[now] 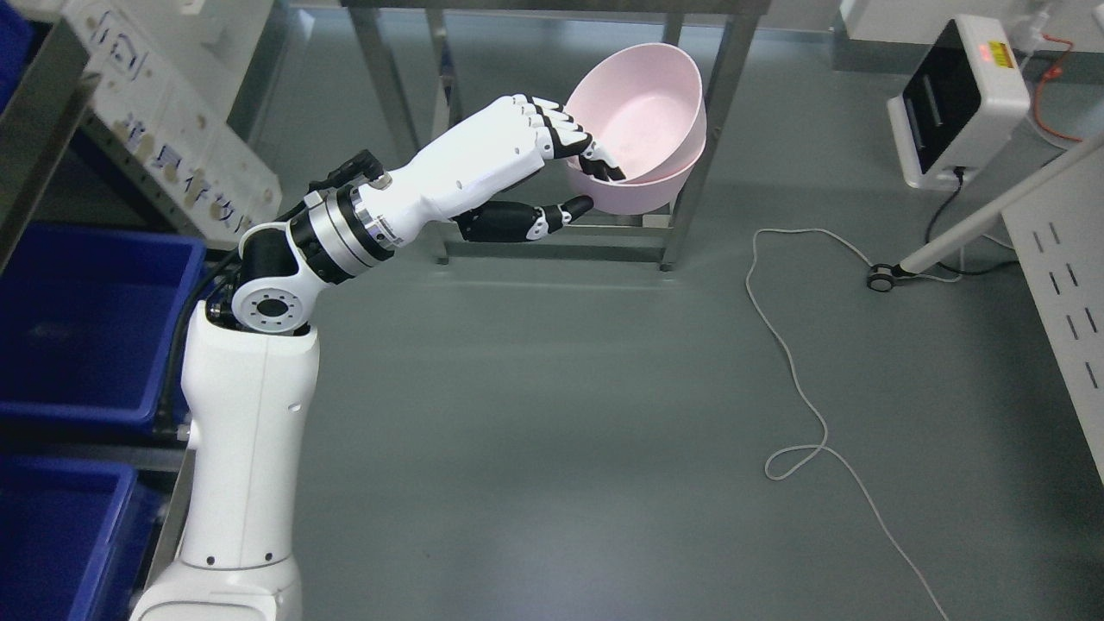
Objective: Stack pink IKEA bowls on left shelf middle
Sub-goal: 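Hold the bowls in the left hand while turning toward the blue bins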
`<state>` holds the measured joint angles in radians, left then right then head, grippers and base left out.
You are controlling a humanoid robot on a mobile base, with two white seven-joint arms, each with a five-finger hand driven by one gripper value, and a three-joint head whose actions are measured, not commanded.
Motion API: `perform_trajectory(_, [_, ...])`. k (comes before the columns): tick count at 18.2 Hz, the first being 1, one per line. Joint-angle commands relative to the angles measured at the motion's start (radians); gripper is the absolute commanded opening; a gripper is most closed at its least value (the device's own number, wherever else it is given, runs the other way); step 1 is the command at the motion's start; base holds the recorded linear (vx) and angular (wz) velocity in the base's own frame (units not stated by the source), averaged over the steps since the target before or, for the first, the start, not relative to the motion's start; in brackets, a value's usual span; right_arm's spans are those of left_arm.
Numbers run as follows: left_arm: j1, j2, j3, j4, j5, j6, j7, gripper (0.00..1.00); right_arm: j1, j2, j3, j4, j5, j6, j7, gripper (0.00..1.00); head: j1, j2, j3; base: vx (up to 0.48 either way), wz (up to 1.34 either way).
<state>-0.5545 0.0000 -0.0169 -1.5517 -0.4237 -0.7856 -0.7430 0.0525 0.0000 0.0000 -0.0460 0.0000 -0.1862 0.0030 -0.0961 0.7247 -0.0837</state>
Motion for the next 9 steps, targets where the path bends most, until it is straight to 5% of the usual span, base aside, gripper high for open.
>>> perform_trajectory(1, [0.016, 0.017, -0.001, -0.021, 0.006, 0.000, -0.001, 0.05, 0.000, -0.017, -0.011, 0.000, 0.008, 0.001, 0.000, 1.00, 0.0000, 0.000, 0.000, -0.489, 0.56])
perform_trajectory(9, [-0.016, 0.017, -0.074, -0.021, 0.006, 0.000, 0.002, 0.05, 0.000, -0.017, -0.009, 0.000, 0.008, 0.001, 0.000, 1.00, 0.0000, 0.000, 0.000, -0.421, 1.10])
